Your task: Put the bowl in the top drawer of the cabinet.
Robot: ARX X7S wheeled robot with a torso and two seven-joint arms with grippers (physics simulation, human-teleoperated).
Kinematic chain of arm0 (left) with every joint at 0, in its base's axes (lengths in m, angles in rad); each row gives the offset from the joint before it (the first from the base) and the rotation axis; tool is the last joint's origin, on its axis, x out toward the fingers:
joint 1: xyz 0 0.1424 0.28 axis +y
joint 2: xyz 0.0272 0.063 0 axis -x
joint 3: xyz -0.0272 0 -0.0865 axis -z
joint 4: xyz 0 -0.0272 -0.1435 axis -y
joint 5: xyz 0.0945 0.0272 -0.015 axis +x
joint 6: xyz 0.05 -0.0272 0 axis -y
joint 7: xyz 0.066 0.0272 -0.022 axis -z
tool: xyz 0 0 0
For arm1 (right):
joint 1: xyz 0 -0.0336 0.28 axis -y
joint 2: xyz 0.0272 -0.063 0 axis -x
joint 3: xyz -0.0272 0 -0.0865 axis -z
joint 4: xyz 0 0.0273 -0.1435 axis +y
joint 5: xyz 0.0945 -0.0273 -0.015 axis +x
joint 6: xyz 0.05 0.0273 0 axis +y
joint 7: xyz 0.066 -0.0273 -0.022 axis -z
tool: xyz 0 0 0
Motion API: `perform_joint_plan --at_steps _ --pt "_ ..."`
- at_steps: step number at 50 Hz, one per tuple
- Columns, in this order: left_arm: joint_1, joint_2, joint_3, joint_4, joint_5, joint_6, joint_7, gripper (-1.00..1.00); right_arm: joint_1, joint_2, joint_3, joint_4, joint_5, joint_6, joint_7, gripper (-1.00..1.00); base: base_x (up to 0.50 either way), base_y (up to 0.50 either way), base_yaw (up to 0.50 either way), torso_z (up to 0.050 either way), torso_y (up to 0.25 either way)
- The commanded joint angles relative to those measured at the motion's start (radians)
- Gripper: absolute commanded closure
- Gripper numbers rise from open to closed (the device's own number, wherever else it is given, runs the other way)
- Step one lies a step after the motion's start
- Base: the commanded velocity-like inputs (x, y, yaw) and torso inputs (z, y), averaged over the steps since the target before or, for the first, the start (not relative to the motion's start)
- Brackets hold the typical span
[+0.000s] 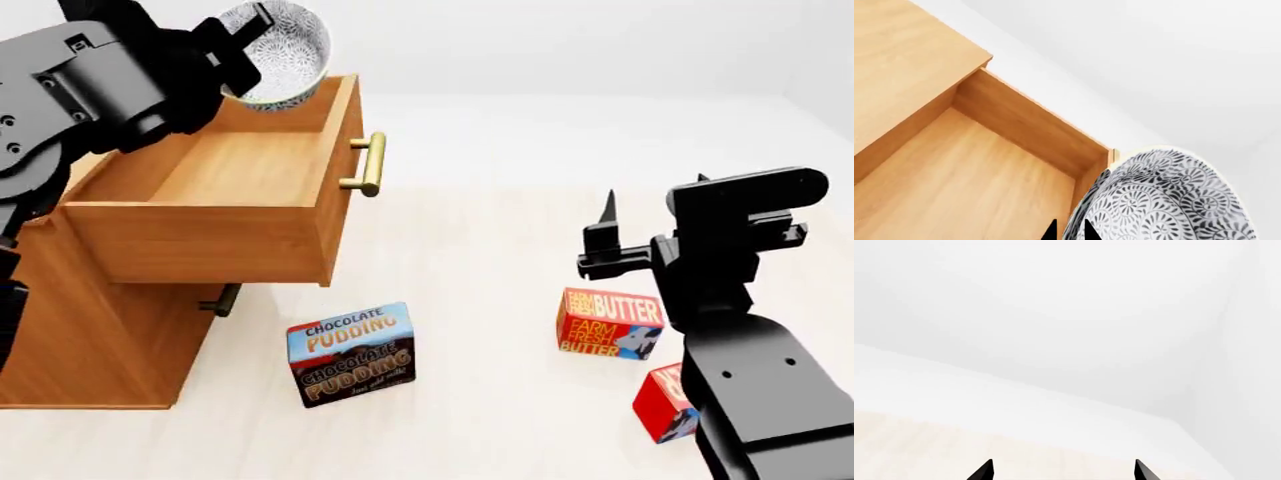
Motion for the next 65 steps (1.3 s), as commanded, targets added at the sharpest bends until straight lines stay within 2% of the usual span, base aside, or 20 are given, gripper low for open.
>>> perform_joint_plan --at_steps 1,21,35,41,65 --pt "-0.006 0.043 0.013 -0.125 0.035 0.030 0.020 1.00 -0.011 0.008 0.012 -0.013 0.006 0.003 0.004 -1.00 0.00 0.00 0.00 0.000 0.000" --pt "-0.062 0.153 0.096 -0.462 0.138 0.049 0.150 1.00 -0.031 0.015 0.026 -0.017 0.014 -0.005 0.007 -1.00 0.00 0.00 0.00 0.000 0.001" --pt "-0.078 0.201 0.111 -0.594 0.156 0.055 0.207 1.00 -0.032 0.017 0.026 -0.011 0.014 -0.012 0.009 -1.00 0.00 0.00 0.00 0.000 0.000" --pt "-0.104 0.254 0.128 -0.735 0.174 0.055 0.276 1.00 -0.036 0.013 0.030 -0.006 0.022 -0.018 0.007 -1.00 0.00 0.00 0.00 0.000 0.002" --pt "-0.072 0.256 0.174 -0.745 0.104 0.088 0.285 1.00 -0.053 0.025 0.043 -0.009 0.031 -0.018 0.009 -1.00 0.00 0.00 0.00 0.000 0.000"
